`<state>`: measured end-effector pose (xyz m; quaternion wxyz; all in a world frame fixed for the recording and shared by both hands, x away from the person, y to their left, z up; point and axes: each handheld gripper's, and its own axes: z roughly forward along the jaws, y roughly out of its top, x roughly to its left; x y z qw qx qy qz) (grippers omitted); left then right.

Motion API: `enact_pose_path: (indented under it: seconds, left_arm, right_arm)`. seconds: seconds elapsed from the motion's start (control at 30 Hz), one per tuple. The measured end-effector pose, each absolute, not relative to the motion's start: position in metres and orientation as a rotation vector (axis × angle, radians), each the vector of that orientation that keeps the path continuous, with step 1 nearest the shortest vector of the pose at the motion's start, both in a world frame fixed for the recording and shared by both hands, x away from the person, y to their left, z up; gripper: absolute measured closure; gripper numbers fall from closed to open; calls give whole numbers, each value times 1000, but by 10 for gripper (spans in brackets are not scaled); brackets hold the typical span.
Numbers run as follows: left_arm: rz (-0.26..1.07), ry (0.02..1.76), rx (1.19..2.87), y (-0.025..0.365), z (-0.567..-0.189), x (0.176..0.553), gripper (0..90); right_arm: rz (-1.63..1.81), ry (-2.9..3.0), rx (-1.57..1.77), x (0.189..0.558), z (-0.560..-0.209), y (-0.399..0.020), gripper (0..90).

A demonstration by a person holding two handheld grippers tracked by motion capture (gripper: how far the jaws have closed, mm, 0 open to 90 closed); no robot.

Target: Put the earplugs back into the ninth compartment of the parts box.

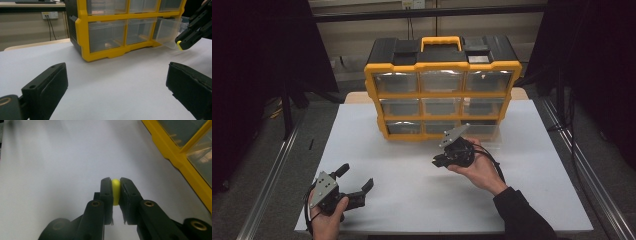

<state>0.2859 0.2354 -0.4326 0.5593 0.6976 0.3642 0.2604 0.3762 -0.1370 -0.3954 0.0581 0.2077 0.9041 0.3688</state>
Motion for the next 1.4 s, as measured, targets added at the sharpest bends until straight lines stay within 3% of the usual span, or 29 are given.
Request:
enact_pose_path:
  seconds: [1.4]
  left_arm:
    - [604,858,1640,235,-433,286,40]
  right_arm:
    - [1233,2589,671,371,-354,-175,809]
